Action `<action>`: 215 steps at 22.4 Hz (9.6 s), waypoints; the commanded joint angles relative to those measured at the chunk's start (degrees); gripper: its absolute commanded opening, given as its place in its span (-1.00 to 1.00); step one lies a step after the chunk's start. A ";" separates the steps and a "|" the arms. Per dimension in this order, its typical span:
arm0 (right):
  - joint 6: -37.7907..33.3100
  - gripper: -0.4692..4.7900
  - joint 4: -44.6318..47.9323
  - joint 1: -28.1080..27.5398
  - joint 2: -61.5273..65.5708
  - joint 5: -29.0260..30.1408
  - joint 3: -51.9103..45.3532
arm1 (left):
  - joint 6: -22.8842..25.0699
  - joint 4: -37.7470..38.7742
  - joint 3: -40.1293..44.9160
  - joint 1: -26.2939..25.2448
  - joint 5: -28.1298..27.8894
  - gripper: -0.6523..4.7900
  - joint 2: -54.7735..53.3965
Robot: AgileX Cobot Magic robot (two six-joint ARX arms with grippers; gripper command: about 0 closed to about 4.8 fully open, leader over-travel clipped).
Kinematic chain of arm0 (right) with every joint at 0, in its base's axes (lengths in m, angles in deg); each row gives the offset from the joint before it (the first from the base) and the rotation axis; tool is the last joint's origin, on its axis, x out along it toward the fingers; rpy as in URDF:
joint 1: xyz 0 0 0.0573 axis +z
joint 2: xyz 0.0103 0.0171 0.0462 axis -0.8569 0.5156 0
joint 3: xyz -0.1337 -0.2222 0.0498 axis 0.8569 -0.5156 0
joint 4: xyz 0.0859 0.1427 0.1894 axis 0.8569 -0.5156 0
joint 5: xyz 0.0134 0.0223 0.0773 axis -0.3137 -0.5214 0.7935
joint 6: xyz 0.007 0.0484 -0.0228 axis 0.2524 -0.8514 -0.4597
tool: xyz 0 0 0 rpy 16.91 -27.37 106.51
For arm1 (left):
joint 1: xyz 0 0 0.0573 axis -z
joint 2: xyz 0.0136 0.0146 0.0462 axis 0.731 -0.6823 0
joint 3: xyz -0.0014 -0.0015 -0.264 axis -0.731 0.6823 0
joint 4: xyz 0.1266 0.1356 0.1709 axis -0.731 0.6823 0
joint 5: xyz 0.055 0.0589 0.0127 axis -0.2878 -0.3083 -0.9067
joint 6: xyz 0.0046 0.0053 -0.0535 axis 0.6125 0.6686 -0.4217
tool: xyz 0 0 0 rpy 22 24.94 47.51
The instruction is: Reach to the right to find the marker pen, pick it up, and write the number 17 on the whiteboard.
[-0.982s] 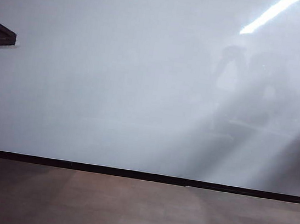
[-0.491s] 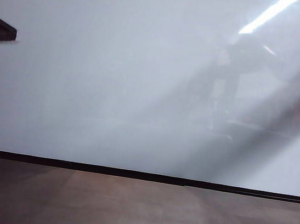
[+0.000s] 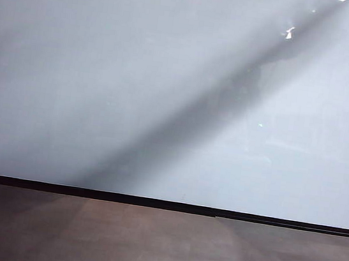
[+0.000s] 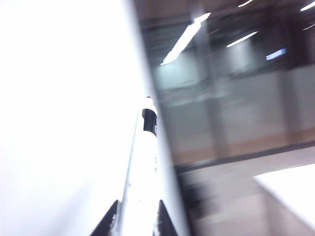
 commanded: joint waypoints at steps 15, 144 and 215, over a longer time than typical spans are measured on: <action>1.05 -0.83 5.18 42.82 16.85 -15.54 9.18 | 0.09 -2.91 -21.18 -0.17 -15.37 -0.78 -20.76; 5.35 -0.83 5.57 34.40 32.41 -11.52 22.36 | 0.09 -3.74 -20.98 -0.15 -6.64 -0.78 -24.24; 6.38 -0.83 -12.92 34.91 -1.46 -6.84 -0.13 | 0.09 -1.90 26.14 -36.04 12.94 -0.78 13.84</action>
